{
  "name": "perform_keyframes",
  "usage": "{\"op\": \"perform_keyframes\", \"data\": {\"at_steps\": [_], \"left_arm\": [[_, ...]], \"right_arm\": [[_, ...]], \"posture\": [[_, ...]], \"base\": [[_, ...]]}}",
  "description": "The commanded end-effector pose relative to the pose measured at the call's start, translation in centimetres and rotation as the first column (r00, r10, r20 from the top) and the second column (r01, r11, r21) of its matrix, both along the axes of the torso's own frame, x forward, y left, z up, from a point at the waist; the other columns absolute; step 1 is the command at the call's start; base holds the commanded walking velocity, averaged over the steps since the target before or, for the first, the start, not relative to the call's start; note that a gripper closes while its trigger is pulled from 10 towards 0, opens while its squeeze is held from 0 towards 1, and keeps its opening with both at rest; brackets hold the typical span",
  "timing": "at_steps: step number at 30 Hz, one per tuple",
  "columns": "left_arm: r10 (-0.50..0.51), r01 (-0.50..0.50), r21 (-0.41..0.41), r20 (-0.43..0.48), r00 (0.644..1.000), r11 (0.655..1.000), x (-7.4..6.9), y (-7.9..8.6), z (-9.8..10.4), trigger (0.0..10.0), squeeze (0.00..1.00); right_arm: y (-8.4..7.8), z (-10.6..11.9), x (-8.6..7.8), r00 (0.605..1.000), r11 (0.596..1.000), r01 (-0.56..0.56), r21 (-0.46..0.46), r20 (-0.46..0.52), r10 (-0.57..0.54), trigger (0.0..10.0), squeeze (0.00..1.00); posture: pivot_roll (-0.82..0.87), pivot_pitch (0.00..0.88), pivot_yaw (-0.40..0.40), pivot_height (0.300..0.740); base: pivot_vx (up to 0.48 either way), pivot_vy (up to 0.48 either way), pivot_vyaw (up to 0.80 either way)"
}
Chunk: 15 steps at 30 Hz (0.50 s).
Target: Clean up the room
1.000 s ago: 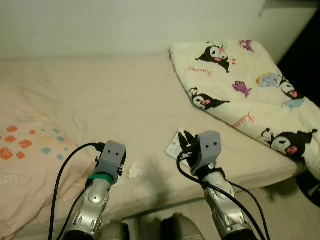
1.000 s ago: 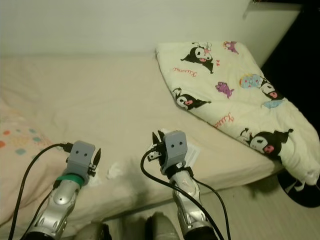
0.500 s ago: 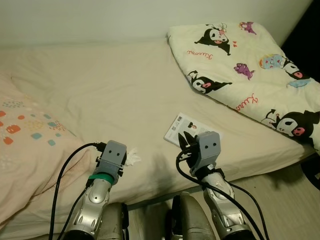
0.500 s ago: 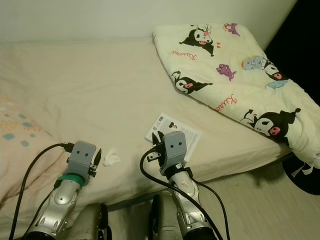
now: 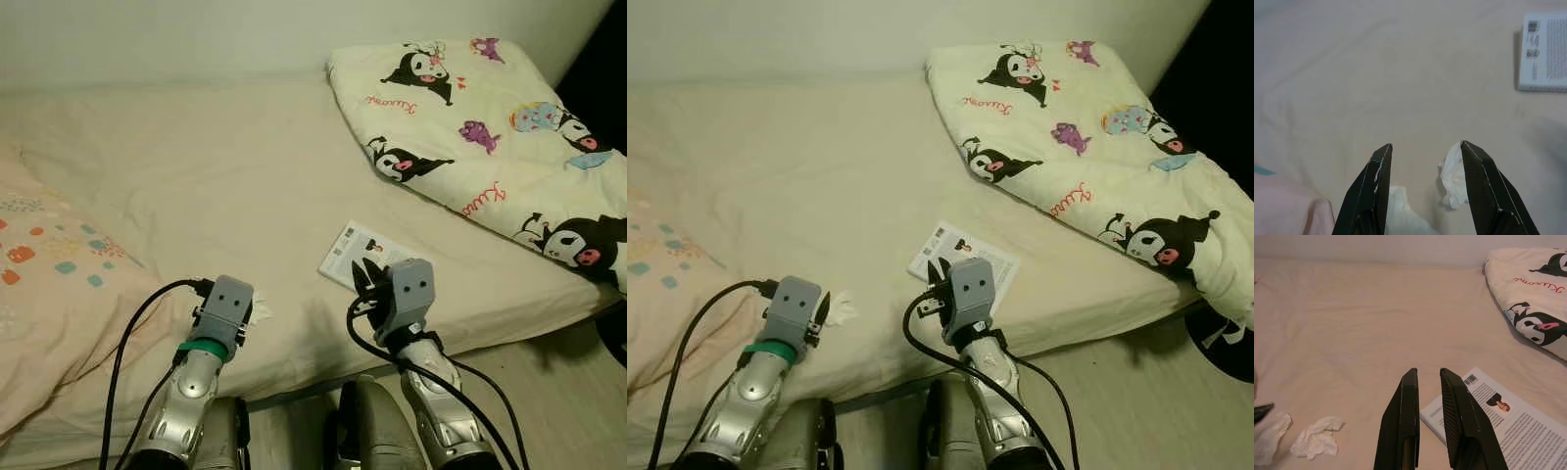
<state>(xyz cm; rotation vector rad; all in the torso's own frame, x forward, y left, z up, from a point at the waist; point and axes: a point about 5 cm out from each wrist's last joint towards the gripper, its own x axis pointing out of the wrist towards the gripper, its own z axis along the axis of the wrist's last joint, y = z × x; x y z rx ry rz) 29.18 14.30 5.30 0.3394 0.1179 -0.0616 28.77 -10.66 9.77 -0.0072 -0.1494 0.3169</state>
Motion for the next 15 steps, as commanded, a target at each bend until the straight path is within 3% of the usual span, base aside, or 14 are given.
{"op": "perform_keyframes", "data": {"at_steps": [1, 4, 10, 11, 13, 14, 15], "left_arm": [[0.014, -0.010, 0.045, -0.086, 0.996, 0.999, -0.5, 0.1, -1.7, 10.0, 0.00], [0.083, -0.077, 0.038, -0.225, 0.971, 0.996, 0.7, 0.9, -3.2, 10.0, 0.00], [0.092, -0.092, 0.013, -0.256, 0.962, 0.996, 1.3, 1.0, -3.1, 10.0, 0.00], [0.112, -0.116, -0.003, -0.253, 0.961, 0.993, 3.0, 1.1, -2.0, 10.0, 0.24], [0.121, -0.125, -0.003, -0.244, 0.962, 0.992, 3.6, 1.1, -1.5, 10.0, 0.24], [0.139, -0.145, -0.007, -0.232, 0.963, 0.989, 4.2, 1.2, -0.9, 10.0, 1.00], [0.139, -0.145, -0.007, -0.232, 0.963, 0.989, 4.2, 1.2, -0.9, 10.0, 1.00]], "right_arm": [[-0.1, -0.6, -0.4, 1.000, 1.000, 0.006, -0.002, -0.030, -0.006, 10.0, 0.00], [0.6, 0.5, -0.6, 1.000, 1.000, -0.028, -0.010, 0.004, 0.028, 10.0, 0.00], [0.9, 1.1, -0.6, 0.999, 0.999, -0.038, -0.005, 0.018, 0.038, 10.0, 0.00], [1.4, 2.3, -0.5, 0.998, 0.999, -0.050, 0.006, 0.045, 0.049, 10.0, 0.00], [1.6, 2.7, -0.5, 0.997, 0.998, -0.054, 0.011, 0.054, 0.053, 10.0, 0.00], [1.8, 3.0, -0.6, 0.997, 0.998, -0.057, 0.014, 0.059, 0.056, 10.0, 0.00], [1.8, 3.0, -0.6, 0.997, 0.998, -0.057, 0.014, 0.059, 0.056, 10.0, 0.00]], "posture": [[-0.05, 0.174, -0.009, 0.632], [-0.08, 0.267, 0.003, 0.632], [-0.09, 0.301, 0.007, 0.632], [-0.14, 0.379, 0.012, 0.632], [-0.15, 0.386, 0.011, 0.632], [-0.16, 0.400, 0.012, 0.632], [-0.16, 0.400, 0.012, 0.632]], "base": [[0.000, 0.000, 0.00], [0.000, 0.000, 0.00], [0.000, 0.000, 0.00], [0.000, 0.000, 0.00], [0.000, 0.000, 0.00], [0.000, 0.000, 0.00], [0.000, 0.000, 0.00]]}}
